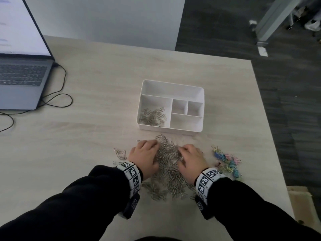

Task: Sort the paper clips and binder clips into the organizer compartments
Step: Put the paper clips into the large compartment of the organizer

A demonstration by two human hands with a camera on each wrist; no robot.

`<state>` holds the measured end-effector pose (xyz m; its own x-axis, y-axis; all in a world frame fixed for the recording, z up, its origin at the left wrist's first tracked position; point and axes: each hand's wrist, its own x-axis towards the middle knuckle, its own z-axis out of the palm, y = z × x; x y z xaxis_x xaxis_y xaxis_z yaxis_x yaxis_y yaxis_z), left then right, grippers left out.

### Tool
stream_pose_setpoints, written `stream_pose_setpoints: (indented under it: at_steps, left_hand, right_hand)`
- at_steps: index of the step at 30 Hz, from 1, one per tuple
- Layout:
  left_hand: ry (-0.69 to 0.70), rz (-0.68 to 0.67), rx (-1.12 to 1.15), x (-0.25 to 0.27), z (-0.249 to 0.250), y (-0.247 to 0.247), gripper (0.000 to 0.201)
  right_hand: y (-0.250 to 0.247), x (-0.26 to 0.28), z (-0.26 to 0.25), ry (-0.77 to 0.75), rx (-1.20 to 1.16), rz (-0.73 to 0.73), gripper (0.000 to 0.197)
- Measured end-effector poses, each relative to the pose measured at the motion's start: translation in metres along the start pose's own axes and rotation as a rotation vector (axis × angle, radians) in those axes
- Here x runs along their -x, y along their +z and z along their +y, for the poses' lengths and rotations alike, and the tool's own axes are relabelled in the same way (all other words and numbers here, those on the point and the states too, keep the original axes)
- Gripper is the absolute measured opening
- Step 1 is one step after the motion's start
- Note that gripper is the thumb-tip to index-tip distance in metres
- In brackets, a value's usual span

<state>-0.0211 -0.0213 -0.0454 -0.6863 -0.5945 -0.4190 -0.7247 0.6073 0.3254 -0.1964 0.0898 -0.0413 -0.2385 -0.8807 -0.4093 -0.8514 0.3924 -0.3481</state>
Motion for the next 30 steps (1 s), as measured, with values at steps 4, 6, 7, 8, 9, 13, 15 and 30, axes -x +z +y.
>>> stream_pose_setpoints:
  at_steps: [4, 6, 7, 8, 9, 13, 15, 30]
  left_hand:
    - [0.019, 0.023, 0.076, 0.005, -0.004, -0.001, 0.059]
    - [-0.052, 0.087, 0.086, 0.011, -0.015, -0.008, 0.053]
    - [-0.116, 0.122, 0.083, 0.014, -0.023, -0.012, 0.051]
    - [-0.195, 0.151, 0.077, 0.019, -0.032, -0.015, 0.052]
    - [-0.281, 0.169, 0.067, 0.023, -0.042, -0.018, 0.055]
    - [-0.551, 0.179, 0.133, 0.037, -0.071, -0.018, 0.063]
    - [-0.573, 0.171, 0.209, 0.041, -0.073, -0.011, 0.059]
    - [-0.349, 0.155, 0.251, 0.054, -0.069, 0.001, 0.071]
  right_hand:
    - [0.002, 0.006, 0.002, -0.081, -0.127, 0.006, 0.049]
    - [-0.002, 0.006, 0.008, -0.038, -0.147, 0.059, 0.046]
    - [-0.006, 0.006, 0.011, -0.001, -0.126, 0.079, 0.046]
    - [-0.009, 0.004, 0.014, 0.045, -0.090, 0.095, 0.047]
    - [-0.011, 0.002, 0.016, 0.100, -0.054, 0.103, 0.050]
    - [-0.016, -0.004, 0.017, 0.311, -0.039, 0.082, 0.060]
    - [-0.012, -0.003, 0.010, 0.342, -0.035, 0.076, 0.059]
    - [-0.006, -0.042, -0.041, -0.180, 0.055, 0.058, 0.063]
